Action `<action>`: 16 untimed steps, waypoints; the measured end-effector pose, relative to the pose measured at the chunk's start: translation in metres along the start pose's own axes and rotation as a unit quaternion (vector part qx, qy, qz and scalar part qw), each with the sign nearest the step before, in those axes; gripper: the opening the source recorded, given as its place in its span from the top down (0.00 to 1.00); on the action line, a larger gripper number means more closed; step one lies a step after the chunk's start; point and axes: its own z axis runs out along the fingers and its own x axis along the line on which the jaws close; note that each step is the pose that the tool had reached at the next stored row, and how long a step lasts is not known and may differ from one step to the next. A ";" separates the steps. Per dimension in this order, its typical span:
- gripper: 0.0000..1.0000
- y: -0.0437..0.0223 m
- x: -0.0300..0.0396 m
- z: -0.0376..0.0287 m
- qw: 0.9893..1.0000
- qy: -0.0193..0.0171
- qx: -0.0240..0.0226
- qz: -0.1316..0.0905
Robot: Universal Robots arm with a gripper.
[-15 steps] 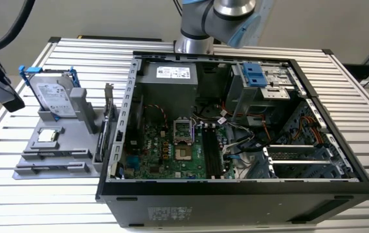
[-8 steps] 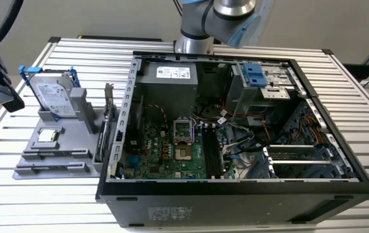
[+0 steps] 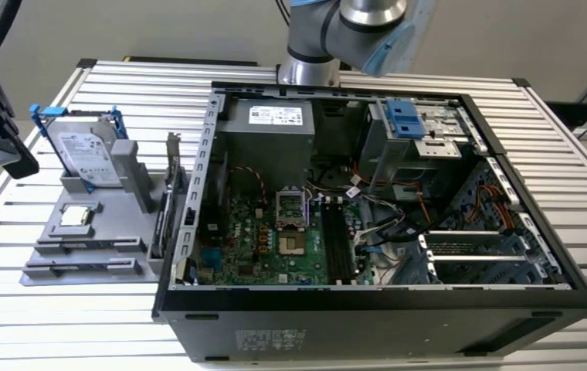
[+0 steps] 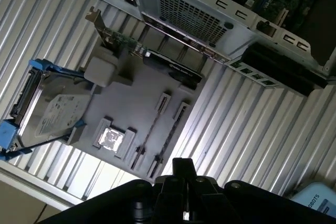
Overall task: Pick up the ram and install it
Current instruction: 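Pick up the ram and move it above insertion slot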
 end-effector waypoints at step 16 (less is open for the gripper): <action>1.00 0.0000 0.0000 0.0000 0.998 -0.003 0.001 0.063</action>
